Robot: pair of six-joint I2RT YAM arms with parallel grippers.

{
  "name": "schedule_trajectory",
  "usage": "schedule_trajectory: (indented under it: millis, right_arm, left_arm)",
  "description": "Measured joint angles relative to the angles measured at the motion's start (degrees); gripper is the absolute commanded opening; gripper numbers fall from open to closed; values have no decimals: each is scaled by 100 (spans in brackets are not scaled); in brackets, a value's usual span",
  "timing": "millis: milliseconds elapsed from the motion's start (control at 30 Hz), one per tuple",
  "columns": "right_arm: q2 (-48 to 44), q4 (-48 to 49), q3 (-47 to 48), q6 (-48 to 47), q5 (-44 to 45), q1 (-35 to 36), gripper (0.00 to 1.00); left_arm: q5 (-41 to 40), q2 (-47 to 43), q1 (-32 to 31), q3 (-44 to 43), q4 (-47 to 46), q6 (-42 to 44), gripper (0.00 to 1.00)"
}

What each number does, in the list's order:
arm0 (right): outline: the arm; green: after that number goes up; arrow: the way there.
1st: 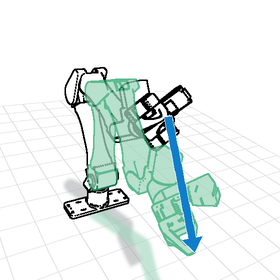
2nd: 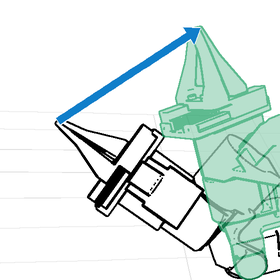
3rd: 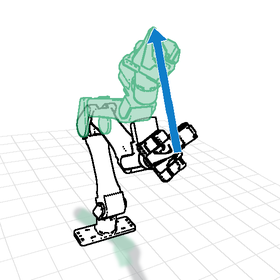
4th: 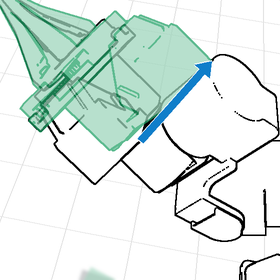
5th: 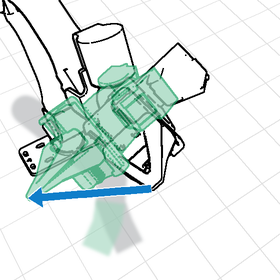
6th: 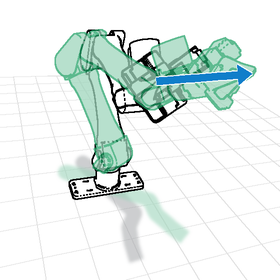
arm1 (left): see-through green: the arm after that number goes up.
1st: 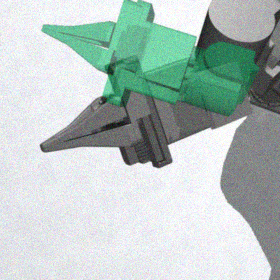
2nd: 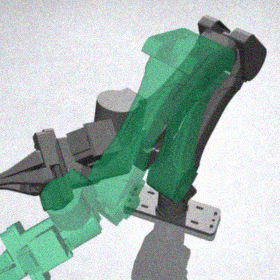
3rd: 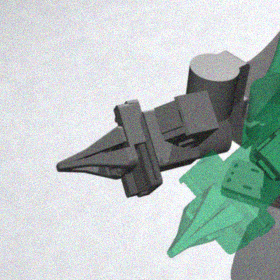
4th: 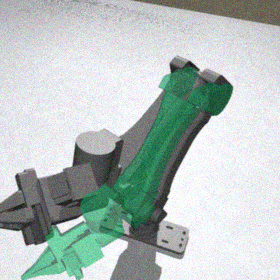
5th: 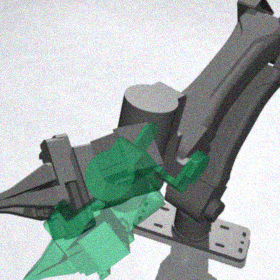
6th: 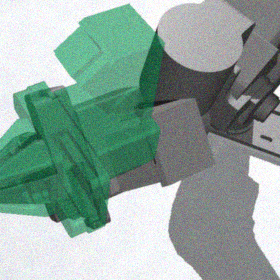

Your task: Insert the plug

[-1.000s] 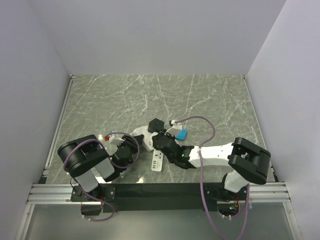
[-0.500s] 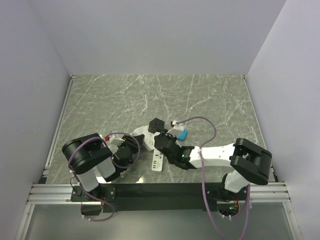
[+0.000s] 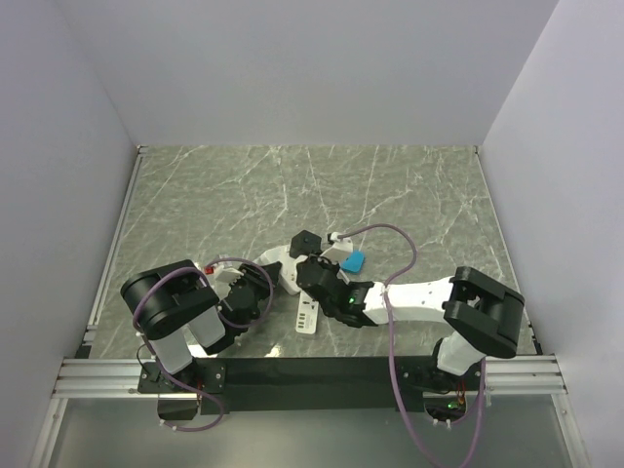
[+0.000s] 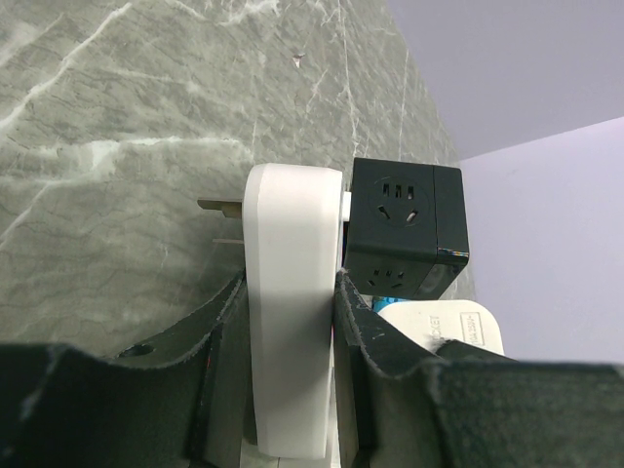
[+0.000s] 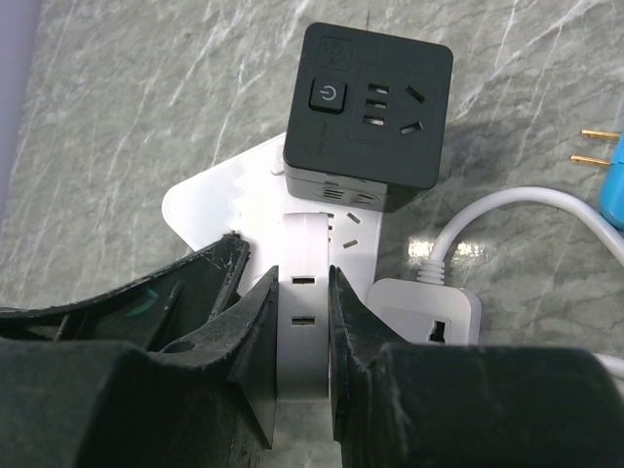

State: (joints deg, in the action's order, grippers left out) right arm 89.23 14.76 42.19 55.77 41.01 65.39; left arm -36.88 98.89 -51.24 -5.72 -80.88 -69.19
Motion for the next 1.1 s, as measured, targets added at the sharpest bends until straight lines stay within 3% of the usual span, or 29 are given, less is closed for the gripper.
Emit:
schedule_trajectory:
  millis: [1100]
  right_arm:
    - [350,-308,302,210,299,116,0]
  left_arm:
    - [-7,111,0,-4,-146,116,0]
